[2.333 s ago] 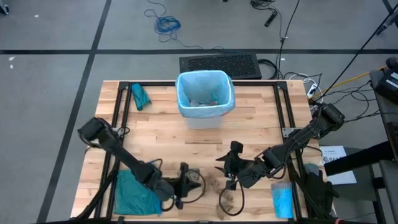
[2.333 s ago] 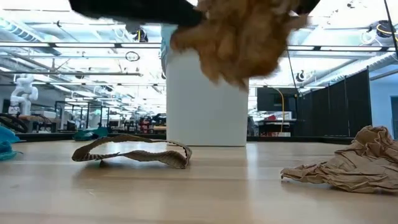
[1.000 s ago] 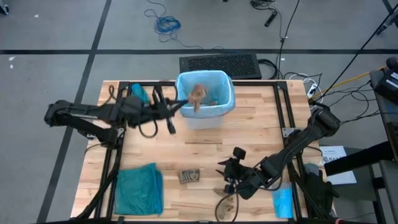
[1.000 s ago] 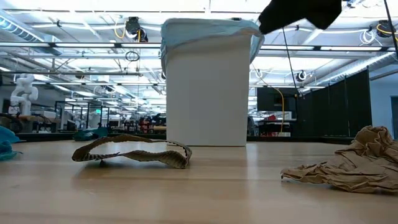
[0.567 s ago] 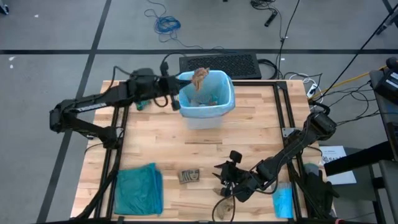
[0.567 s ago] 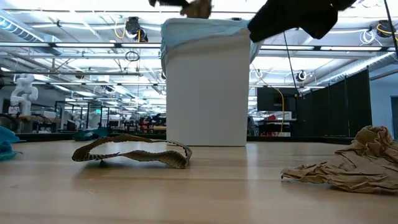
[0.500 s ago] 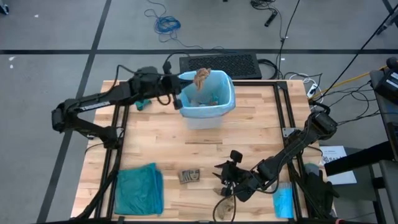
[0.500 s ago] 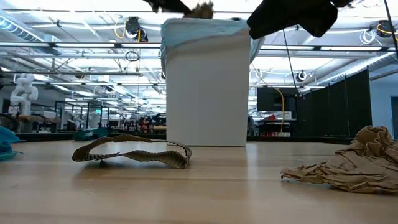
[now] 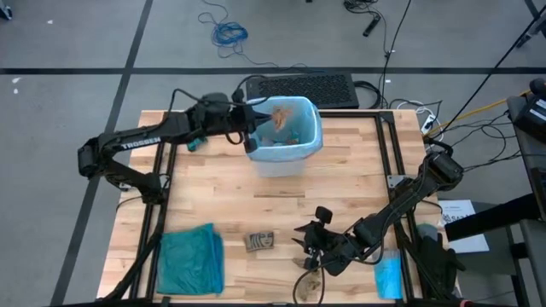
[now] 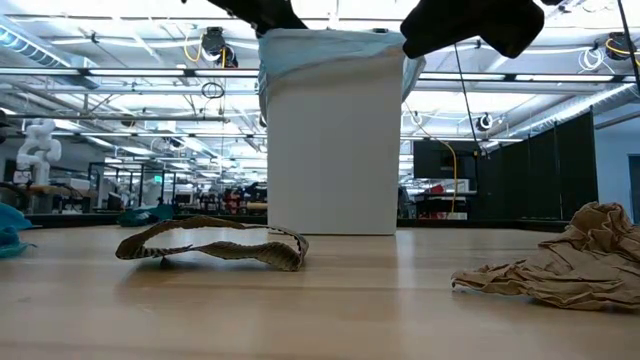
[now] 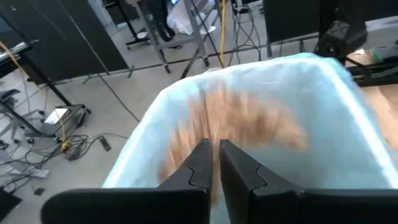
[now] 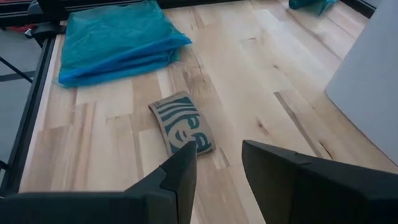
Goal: Place trash/remove bag and relplace
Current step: Put the brown paper napkin into the white trash bin
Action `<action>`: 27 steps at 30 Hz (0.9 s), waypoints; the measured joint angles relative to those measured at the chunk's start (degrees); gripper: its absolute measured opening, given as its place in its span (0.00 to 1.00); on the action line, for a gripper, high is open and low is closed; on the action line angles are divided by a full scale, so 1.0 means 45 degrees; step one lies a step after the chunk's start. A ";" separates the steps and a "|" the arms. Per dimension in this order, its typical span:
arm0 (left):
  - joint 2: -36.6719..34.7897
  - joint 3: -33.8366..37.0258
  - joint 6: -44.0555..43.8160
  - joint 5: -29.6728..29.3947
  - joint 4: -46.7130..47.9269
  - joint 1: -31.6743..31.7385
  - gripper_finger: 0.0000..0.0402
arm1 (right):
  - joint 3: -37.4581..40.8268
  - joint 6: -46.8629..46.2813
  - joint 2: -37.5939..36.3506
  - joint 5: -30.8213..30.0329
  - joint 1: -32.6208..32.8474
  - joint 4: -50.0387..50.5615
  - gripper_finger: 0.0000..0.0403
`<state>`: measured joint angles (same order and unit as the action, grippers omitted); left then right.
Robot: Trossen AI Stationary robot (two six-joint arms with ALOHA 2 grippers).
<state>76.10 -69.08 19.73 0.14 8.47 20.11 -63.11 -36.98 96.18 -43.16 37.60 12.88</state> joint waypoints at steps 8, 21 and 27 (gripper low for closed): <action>-0.0002 0.0000 -0.0141 0.0015 0.0018 -0.0353 0.11 | 0.0000 0.0032 0.0000 0.0002 0.0000 0.0064 0.30; -0.1106 0.0000 -0.1691 0.1049 0.3011 -0.2844 0.11 | 0.0000 -0.0966 -0.0010 0.3181 0.0017 0.1414 0.30; -0.1250 0.0000 -0.2322 0.1046 0.4017 -0.5370 0.11 | 0.0000 -0.0925 -0.0010 0.3760 0.0451 0.1151 0.30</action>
<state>70.48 -69.08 9.28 4.85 26.55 -4.05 -63.11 -41.15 96.14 -26.24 39.64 18.06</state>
